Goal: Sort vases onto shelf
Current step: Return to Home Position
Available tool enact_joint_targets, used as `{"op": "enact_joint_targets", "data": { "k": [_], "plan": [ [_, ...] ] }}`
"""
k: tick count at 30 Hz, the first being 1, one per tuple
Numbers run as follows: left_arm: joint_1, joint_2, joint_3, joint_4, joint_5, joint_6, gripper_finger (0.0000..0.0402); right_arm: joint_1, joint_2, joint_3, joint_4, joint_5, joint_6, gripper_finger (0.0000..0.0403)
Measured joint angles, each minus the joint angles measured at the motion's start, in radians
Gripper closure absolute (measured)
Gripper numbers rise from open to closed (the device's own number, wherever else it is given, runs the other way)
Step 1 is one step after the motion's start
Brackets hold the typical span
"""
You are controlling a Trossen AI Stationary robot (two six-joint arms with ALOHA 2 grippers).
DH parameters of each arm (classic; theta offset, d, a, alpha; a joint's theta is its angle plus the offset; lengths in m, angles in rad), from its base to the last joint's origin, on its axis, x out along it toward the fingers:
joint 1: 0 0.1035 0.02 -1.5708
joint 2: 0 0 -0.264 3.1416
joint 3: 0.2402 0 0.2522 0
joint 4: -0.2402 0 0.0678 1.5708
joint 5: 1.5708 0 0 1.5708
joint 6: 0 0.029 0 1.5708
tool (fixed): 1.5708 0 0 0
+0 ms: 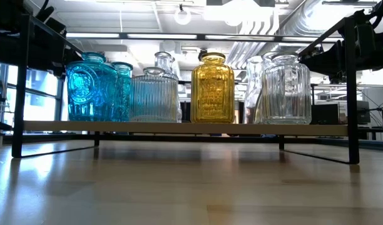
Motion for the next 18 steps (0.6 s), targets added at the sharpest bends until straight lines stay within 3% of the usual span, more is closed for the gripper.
{"op": "enact_joint_targets", "data": {
  "k": [18],
  "plan": [
    [-0.002,0.047,0.002,-0.004,0.001,0.0,0.0402,0.0,0.0,0.0,0.0,0.0,0.0,0.0402]
  ]
}}
